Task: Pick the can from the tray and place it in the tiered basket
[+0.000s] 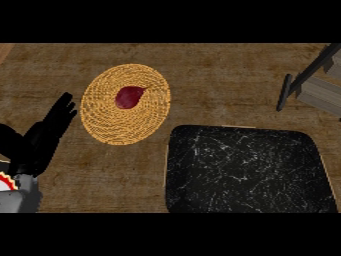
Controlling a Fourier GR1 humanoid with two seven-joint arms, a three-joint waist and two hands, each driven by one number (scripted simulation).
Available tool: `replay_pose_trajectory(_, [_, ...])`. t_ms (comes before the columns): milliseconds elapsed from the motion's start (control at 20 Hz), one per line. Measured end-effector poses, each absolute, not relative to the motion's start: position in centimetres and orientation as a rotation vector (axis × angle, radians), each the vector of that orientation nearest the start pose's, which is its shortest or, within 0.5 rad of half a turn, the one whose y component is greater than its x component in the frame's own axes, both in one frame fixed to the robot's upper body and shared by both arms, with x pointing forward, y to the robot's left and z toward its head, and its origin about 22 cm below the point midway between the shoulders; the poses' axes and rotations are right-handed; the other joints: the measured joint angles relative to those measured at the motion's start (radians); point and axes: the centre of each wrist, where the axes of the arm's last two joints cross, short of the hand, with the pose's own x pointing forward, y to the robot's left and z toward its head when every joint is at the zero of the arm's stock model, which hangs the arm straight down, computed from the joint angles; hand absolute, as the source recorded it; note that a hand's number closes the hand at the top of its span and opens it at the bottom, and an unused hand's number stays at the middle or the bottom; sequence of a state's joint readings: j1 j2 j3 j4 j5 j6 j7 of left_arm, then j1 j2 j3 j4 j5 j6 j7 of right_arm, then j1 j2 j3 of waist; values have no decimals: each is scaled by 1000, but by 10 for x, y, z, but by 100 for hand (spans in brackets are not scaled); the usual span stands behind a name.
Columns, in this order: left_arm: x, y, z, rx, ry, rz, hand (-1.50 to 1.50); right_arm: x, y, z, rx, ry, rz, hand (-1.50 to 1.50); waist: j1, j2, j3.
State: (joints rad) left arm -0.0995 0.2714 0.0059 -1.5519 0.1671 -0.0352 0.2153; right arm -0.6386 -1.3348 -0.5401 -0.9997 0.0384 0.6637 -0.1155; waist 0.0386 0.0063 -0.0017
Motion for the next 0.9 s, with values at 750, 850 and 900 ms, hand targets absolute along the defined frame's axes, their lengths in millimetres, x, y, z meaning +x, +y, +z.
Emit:
replay_pose_trajectory(750, [262, 286, 36, 63, -1423, -110, 0, 299, -446, 411, -880, -1589, 635, 150, -15, -3, 0])
replay_pose_trajectory(850, [262, 286, 37, 64, -1421, -107, 0, 305, -445, 407, -872, -1574, 644, 150, -18, -3, 0])
replay_pose_trajectory(900, [261, 285, 37, 64, -1422, -107, 0, 309, -441, 406, -871, -1576, 645, 150, -18, -3, 1])
